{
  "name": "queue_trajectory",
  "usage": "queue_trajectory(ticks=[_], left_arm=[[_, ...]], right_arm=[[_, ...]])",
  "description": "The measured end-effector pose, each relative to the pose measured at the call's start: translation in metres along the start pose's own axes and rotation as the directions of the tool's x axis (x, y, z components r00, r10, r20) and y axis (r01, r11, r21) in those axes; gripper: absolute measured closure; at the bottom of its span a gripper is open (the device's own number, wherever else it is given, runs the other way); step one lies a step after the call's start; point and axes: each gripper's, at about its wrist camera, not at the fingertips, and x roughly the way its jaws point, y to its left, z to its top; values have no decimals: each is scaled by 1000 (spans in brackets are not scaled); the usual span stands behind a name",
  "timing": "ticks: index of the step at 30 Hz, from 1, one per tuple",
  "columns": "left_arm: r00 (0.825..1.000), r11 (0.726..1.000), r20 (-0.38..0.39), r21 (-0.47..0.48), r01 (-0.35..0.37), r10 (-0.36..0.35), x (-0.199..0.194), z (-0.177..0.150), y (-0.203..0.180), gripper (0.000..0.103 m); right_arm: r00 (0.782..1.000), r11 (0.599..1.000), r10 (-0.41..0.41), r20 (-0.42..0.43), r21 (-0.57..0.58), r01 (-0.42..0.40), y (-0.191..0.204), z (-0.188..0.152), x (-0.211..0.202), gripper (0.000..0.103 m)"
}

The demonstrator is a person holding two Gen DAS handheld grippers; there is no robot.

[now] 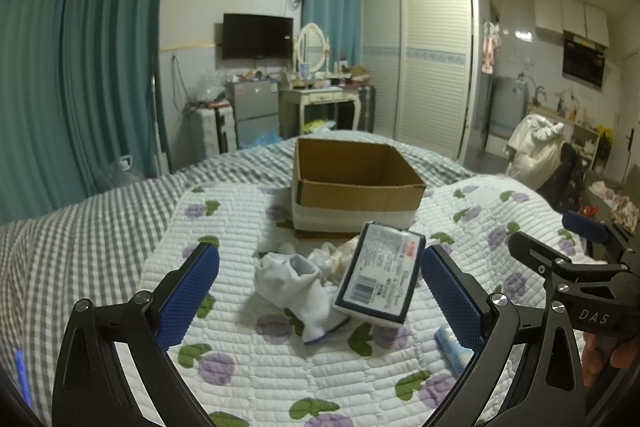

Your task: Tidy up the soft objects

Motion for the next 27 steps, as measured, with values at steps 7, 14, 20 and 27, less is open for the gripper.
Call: queue_trajectory(ticks=[7, 14, 20, 27], left_arm=[[1000, 1000, -3, 16, 10, -10, -14, -2, -7, 0], [996, 1000, -91, 28, 6, -4, -5, -31, -15, 0], [979, 1000, -202, 27, -11, 16, 31, -65, -19, 1], [959, 999, -283, 24, -21, 27, 59, -82, -20, 1]], right_arm=[[1000, 1000, -6, -4, -19, 6, -2, -1, -16, 0], [996, 1000, 5, -95, -28, -7, -9, -25, -9, 0], [968, 999, 35, -250, -22, -42, -8, -65, 41, 5], [907, 995, 94, -410, 13, -97, 0, -99, 91, 13]])
